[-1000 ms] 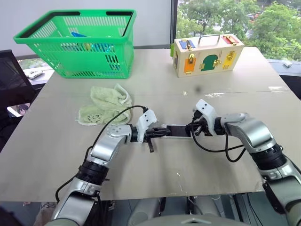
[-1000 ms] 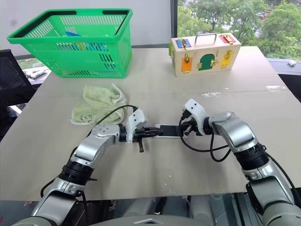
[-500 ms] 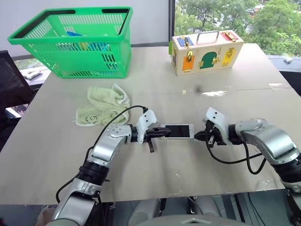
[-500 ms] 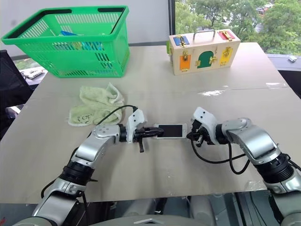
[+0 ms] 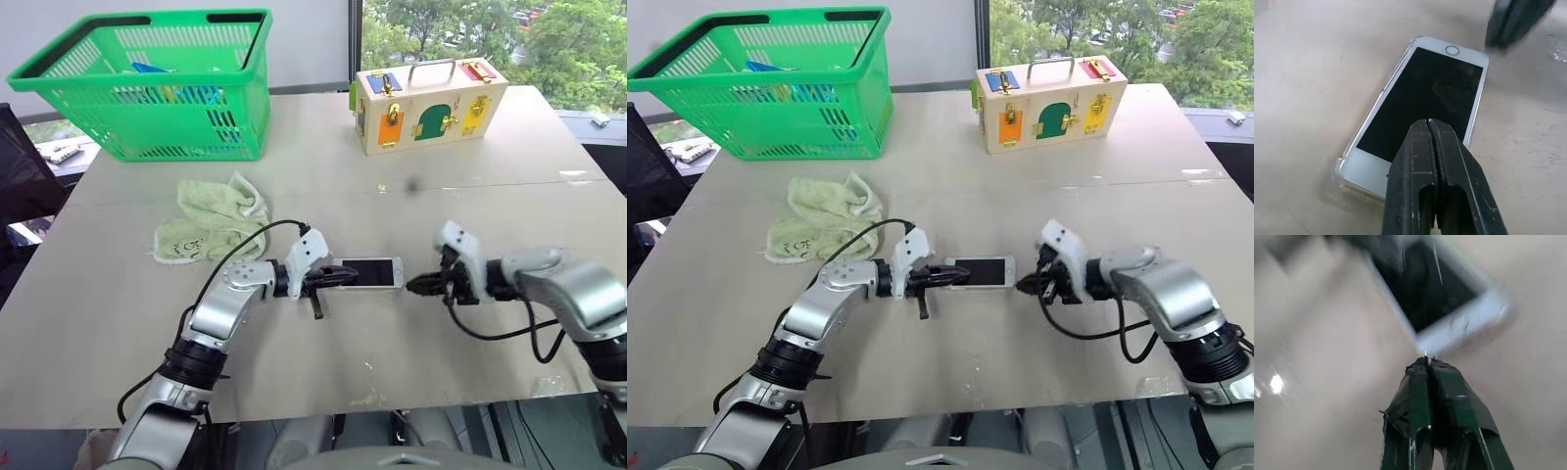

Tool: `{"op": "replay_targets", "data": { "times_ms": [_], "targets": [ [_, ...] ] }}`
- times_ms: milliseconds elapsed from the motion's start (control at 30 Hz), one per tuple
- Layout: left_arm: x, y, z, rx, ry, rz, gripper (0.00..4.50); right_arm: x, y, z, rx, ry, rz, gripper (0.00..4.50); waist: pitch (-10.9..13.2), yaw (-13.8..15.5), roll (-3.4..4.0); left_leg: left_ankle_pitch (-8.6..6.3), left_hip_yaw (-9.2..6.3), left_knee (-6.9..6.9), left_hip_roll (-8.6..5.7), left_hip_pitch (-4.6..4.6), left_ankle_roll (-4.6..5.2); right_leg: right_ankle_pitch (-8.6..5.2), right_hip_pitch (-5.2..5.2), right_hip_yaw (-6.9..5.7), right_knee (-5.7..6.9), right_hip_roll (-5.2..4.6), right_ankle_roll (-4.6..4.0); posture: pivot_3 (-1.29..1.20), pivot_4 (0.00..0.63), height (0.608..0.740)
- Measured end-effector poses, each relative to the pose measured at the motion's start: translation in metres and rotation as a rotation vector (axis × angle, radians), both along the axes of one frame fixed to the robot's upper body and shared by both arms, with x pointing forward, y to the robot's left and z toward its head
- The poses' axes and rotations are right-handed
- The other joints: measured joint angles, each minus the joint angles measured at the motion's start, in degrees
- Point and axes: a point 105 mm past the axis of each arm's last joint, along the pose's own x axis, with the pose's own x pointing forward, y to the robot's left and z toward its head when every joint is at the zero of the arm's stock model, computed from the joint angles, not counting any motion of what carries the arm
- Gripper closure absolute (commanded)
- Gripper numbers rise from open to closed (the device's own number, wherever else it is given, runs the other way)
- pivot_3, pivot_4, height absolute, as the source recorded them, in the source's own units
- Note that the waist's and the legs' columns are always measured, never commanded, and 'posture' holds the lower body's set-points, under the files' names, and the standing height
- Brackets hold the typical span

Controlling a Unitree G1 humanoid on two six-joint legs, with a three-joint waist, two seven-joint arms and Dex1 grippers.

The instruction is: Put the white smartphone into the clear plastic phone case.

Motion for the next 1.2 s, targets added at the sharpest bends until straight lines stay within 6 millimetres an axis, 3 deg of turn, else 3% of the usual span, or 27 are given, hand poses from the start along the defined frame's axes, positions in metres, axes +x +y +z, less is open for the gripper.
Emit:
{"op": "replay_targets", "data": {
  "times_ms": [100,167,333,800,1100,1200],
  "targets": [
    [0.000,0.000,0.000,0.002,0.004,0.004,4.47,0.006,0.010,0.014,0.061,-0.048,-0.017,4.44,0.00,0.13,0.00,-0.03,0.00,-0.01,0.00,0.01,-0.04,-0.06,0.01,-0.01,-0.01,0.00,0.11,0.00,0.150,0.740],
    [0.000,0.000,0.000,0.003,0.004,0.002,4.47,0.010,0.018,0.010,0.050,-0.052,-0.030,4.44,0.02,0.14,0.02,-0.04,0.00,0.00,0.00,0.01,-0.07,-0.12,0.01,-0.01,0.00,-0.01,0.20,0.00,0.150,0.740],
    [0.000,0.002,-0.001,0.001,-0.001,-0.007,4.47,0.026,0.018,-0.026,-0.115,-0.007,-0.084,4.44,0.02,0.15,0.03,-0.03,0.01,0.00,-0.01,0.01,-0.06,-0.04,0.00,-0.01,0.00,0.00,0.07,0.00,0.150,0.740],
    [0.001,0.004,-0.003,-0.004,-0.002,0.012,4.47,0.035,0.018,-0.034,-0.283,0.002,0.026,4.44,-0.16,0.13,-0.02,-0.12,0.02,-0.07,-0.01,0.39,-0.19,-0.14,0.28,0.00,0.00,0.00,0.23,0.00,0.150,0.740],
    [-0.001,0.003,-0.006,0.016,0.030,0.034,4.47,0.040,0.030,-0.046,-0.311,-0.024,0.095,4.44,-1.31,0.08,-0.56,-0.13,0.01,-0.15,0.00,0.73,-0.20,-0.15,0.53,0.02,0.00,0.01,0.23,0.00,0.150,0.740],
    [-0.002,0.005,-0.006,0.019,0.034,0.030,4.47,0.039,0.031,-0.046,-0.249,-0.026,0.090,4.44,-1.27,0.09,-0.51,-0.14,-0.01,-0.19,0.01,0.77,-0.21,-0.16,0.58,0.03,-0.01,0.02,0.22,0.00,0.150,0.740]
  ]
}}
